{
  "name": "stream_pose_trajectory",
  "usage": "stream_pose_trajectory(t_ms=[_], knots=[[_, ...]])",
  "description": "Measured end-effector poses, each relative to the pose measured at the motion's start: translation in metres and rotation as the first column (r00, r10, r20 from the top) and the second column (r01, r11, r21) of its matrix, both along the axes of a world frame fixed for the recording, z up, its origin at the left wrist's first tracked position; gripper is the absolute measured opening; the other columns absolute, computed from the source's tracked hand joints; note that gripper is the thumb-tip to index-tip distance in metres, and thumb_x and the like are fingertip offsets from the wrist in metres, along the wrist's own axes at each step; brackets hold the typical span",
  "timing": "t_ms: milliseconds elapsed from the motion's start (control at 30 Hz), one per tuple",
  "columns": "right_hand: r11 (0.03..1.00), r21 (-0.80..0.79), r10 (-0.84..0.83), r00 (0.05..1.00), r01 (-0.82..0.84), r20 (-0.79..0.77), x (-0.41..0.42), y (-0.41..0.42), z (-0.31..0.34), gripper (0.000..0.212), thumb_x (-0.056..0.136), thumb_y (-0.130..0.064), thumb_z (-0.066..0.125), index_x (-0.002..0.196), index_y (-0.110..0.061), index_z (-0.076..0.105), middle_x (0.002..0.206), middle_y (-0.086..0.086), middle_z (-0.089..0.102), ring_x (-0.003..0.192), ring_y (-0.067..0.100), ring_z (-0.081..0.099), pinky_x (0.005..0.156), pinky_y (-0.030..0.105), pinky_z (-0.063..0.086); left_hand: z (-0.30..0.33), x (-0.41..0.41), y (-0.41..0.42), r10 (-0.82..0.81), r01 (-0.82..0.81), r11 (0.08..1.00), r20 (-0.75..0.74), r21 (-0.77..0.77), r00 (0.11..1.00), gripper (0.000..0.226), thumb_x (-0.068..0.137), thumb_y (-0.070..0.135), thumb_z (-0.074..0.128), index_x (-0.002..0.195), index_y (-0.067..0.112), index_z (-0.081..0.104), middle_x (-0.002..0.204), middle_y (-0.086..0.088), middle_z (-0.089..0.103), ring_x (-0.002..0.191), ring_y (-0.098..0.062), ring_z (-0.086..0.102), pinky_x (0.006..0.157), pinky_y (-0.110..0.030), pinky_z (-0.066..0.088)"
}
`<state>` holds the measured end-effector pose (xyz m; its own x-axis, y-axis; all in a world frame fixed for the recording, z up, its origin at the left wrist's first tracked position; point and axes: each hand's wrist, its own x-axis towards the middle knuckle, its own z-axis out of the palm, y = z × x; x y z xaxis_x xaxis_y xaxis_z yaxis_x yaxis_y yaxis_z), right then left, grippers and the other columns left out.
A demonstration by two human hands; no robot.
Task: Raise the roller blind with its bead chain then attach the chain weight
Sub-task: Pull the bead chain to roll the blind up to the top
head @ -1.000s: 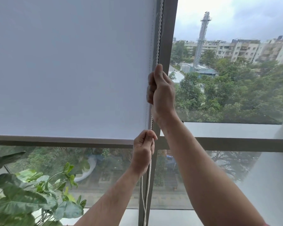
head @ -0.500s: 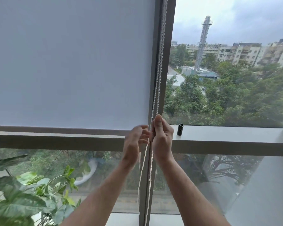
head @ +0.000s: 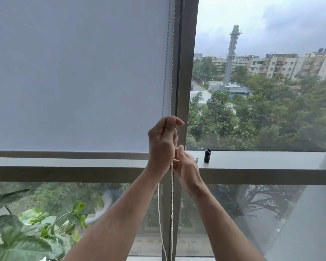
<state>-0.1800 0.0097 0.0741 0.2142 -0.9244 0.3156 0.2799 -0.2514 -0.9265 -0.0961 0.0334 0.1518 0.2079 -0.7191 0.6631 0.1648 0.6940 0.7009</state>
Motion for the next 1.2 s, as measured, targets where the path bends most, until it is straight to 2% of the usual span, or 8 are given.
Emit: stream_pose_trajectory(t_ms=[67,300,467,667,767,900,1000,1200], knots=[[0.996,-0.014,-0.093,0.996,0.093,0.004,-0.008,-0.007,0.025,0.056,0.107,-0.040,0.026,0.104,-0.001,0.066,0.092,0.024,0.068,0.082,0.030,0.064,0.079,0.048,0.050,-0.002,-0.001,-0.001,-0.004,0.004,1.000,-0.004,-0.002,1.000,0.029,0.100,0.023,0.044,0.081,0.022,0.067,0.046,0.011,0.040,0.039,-0.008,0.030,0.039,-0.021,0.029],[0.953,-0.302,-0.009,0.998,0.030,0.069,0.001,-0.001,0.154,0.041,0.105,-0.035,0.034,0.105,-0.009,0.066,0.079,0.009,0.063,0.068,0.020,0.064,0.060,0.029,0.050,-0.053,-0.009,0.003,-0.060,0.066,0.984,-0.043,0.163,0.997,0.029,0.096,0.023,0.046,0.076,0.020,0.067,0.047,-0.006,0.026,0.038,-0.011,0.024,0.038,-0.021,0.020],[0.967,-0.253,0.063,0.986,-0.022,0.155,0.022,0.004,0.193,0.043,0.107,-0.036,0.032,0.089,-0.012,0.061,0.055,-0.005,0.036,0.045,0.009,0.026,0.043,0.023,0.020,-0.064,-0.006,0.005,-0.017,0.013,0.981,0.018,0.195,1.000,0.030,0.097,0.024,0.045,0.076,0.018,0.065,0.050,-0.024,0.022,0.040,-0.015,0.024,0.039,-0.028,0.019],[0.909,-0.357,-0.098,0.942,0.217,0.322,0.031,0.013,0.179,0.045,0.105,-0.030,0.040,0.061,-0.021,0.042,0.047,-0.007,0.028,0.038,0.008,0.020,0.039,0.020,0.015,-0.068,-0.003,0.004,-0.044,0.027,0.987,0.107,0.159,0.993,0.031,0.099,0.026,0.044,0.078,0.030,0.067,0.049,-0.004,0.030,0.043,-0.017,0.027,0.040,-0.028,0.021],[0.886,-0.398,-0.104,0.939,0.238,0.329,0.031,0.015,0.162,0.044,0.103,-0.033,0.040,0.060,-0.025,0.045,0.047,-0.009,0.031,0.038,0.007,0.023,0.037,0.019,0.018,-0.069,0.005,0.004,-0.160,0.134,0.974,0.134,0.182,0.978,0.043,0.095,0.057,0.043,0.072,0.031,0.067,0.047,0.008,0.041,0.042,-0.011,0.036,0.043,-0.024,0.032],[0.871,-0.397,-0.207,0.949,0.289,0.237,0.031,0.012,0.117,0.045,0.102,-0.035,0.040,0.059,-0.030,0.050,0.047,-0.010,0.036,0.038,0.008,0.028,0.038,0.023,0.023,-0.057,0.024,-0.009,-0.110,0.069,0.971,0.172,0.229,0.979,0.075,0.079,0.085,0.029,0.080,0.026,0.075,0.068,-0.005,0.072,0.067,-0.020,0.069,0.064,-0.033,0.056],[0.871,-0.365,-0.267,0.940,0.330,0.212,0.033,0.012,0.081,0.046,0.102,-0.032,0.040,0.058,-0.028,0.050,0.048,-0.010,0.039,0.040,0.006,0.032,0.041,0.021,0.029,-0.030,0.033,-0.017,-0.086,0.057,0.980,0.148,0.190,0.985,0.076,0.087,0.074,0.029,0.098,0.015,0.075,0.090,-0.014,0.075,0.089,-0.027,0.072,0.077,-0.043,0.058],[0.895,-0.309,-0.276,0.943,0.323,0.186,0.032,0.009,0.050,0.042,0.097,-0.044,0.044,0.059,-0.027,0.044,0.049,-0.005,0.034,0.042,0.012,0.026,0.040,0.030,0.020,0.030,0.026,-0.014,-0.107,0.104,0.993,0.040,0.060,0.993,0.042,0.100,0.038,0.034,0.104,0.012,0.067,0.080,-0.009,0.066,0.077,-0.023,0.067,0.067,-0.031,0.055]])
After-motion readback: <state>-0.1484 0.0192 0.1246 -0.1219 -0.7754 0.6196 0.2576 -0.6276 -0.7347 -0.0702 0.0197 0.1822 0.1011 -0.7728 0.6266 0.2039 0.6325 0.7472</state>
